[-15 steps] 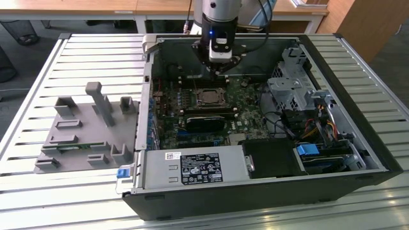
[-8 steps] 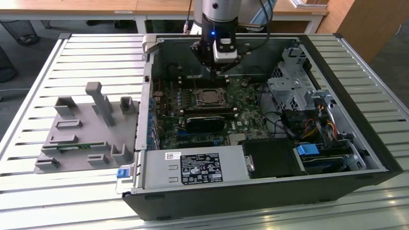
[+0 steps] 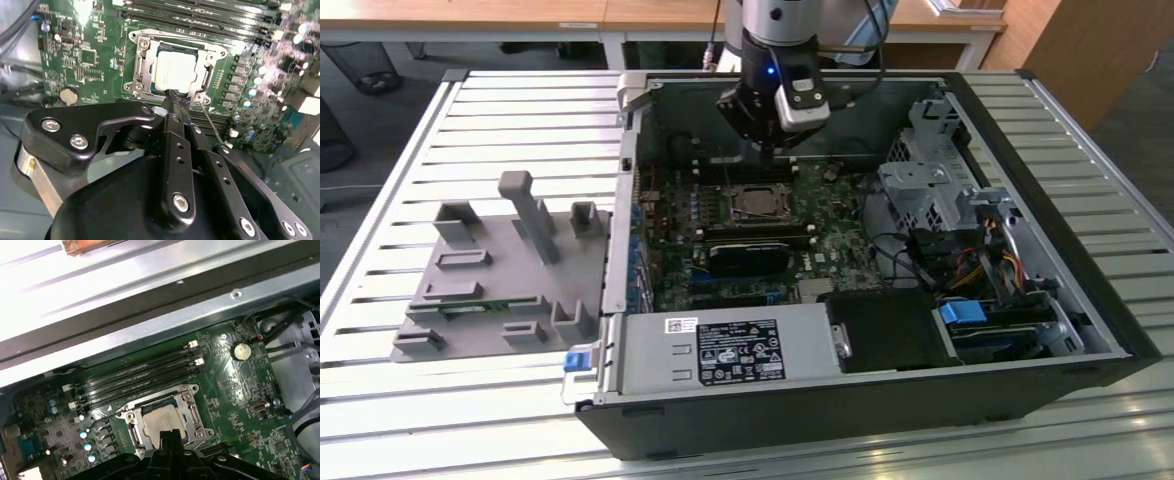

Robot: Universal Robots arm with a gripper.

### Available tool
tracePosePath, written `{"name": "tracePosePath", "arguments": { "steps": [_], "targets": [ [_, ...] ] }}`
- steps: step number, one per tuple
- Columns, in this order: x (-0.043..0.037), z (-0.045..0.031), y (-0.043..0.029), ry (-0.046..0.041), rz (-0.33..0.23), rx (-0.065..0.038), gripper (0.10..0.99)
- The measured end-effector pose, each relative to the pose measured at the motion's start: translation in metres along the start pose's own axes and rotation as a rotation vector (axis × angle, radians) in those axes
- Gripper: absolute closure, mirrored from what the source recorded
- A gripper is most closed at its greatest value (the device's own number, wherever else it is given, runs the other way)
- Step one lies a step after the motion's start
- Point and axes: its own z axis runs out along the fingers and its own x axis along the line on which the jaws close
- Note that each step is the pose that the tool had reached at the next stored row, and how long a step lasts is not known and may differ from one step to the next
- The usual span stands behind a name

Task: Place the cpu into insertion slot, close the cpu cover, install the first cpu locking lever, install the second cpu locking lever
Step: 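Install the first cpu locking lever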

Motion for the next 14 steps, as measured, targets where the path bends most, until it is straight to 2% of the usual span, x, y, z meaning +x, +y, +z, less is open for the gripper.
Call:
{"name": "tracePosePath", "arguments": {
  "steps": [11, 14],
  "targets": [
    [0.0000, 0.0006, 0.0000, 0.0048, -0.199, -0.002, 0.980],
    [0.0000, 0.0008, -0.0001, 0.0058, -0.238, -0.003, 0.980]
  ]
}}
